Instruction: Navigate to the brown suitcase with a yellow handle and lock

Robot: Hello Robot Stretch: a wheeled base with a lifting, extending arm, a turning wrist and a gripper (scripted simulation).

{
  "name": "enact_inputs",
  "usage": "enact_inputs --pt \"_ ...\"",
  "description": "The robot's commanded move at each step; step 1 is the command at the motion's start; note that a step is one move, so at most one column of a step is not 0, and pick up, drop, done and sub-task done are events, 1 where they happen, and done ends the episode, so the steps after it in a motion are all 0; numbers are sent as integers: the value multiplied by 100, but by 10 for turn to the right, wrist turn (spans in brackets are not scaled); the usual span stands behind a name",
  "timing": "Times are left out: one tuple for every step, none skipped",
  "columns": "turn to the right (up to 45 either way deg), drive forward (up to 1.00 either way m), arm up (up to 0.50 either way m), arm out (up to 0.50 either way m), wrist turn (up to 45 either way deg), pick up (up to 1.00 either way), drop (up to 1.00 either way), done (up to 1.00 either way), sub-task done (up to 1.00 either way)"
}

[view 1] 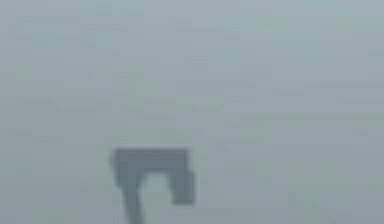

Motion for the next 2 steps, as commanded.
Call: enact_inputs --pt "-450 0 0 0 0 0 0 0 0" --pt "-450 0 0 0 0 0 0 0 0"
